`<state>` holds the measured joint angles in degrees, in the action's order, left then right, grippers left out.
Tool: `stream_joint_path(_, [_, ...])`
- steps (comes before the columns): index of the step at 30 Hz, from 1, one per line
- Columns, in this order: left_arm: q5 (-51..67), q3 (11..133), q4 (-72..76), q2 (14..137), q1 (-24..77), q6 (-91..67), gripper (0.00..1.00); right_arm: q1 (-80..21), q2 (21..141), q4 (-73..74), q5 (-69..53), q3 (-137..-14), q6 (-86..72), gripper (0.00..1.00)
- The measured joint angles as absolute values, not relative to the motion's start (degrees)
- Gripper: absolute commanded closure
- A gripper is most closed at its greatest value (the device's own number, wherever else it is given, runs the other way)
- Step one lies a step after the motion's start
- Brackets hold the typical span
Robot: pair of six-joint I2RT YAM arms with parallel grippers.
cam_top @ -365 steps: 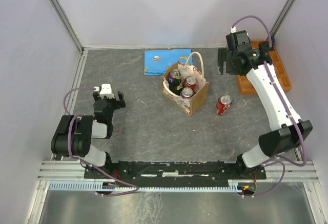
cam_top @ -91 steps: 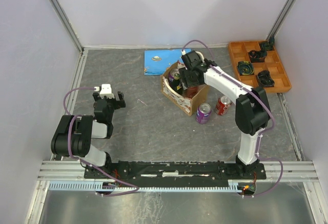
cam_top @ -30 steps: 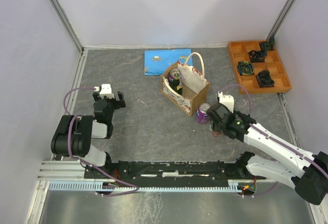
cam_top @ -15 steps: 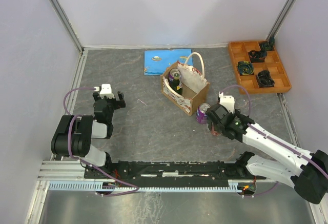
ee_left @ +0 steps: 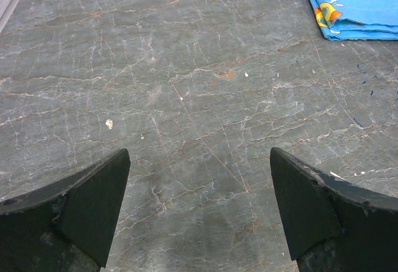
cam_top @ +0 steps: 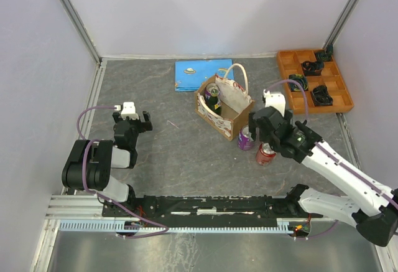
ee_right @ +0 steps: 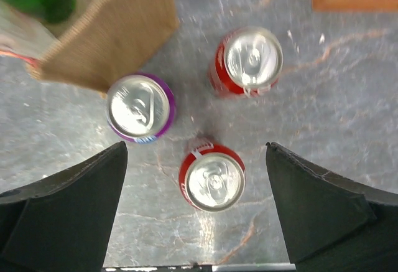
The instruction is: Take the beverage out of the canvas bag
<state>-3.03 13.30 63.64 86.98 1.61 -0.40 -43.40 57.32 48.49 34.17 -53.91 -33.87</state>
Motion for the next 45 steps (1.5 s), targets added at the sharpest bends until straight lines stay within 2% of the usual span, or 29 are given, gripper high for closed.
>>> stream_joint_path(4, [-3.0,13.3,63.6,87.0,1.6,-0.4,0.01,-43.4,59.9,46.5,34.1,-61.0,-27.9,0.04])
stream_joint_path(10, [-3.0,13.3,63.6,87.0,1.6,-0.4,0.01,-43.4,68.4,37.1,33.5,-65.5,-19.5,0.2])
stream_joint_path(20, [-3.0,13.3,63.6,87.0,1.6,-0.4,0.01,-41.7,87.4,19.8,23.0,-73.2,-12.0,0.15])
stream_joint_path(26, [-3.0,13.3,63.6,87.0,1.6,-0.4,0.01,-40.2,93.6,13.9,17.3,-76.3,-11.0,0.15])
stream_joint_path(36, [-3.0,13.3,63.6,87.0,1.6,-0.4,0.01,-38.5,101.4,9.5,14.3,-79.0,-11.2,0.24])
stream_joint_path(39, [-3.0,13.3,63.6,87.0,1.6,-0.4,0.01,-38.2,102.7,9.4,14.1,-79.1,-11.5,0.35])
stream_joint_path(42, [-3.0,13.3,63.6,87.0,1.6,-0.4,0.01,-38.1,103.4,9.2,14.0,-79.4,-11.7,0.61])
stream_joint_path(45, [-3.0,13.3,63.6,87.0,1.6,-0.4,0.01,-38.1,103.6,8.8,14.1,-79.6,-11.7,0.98])
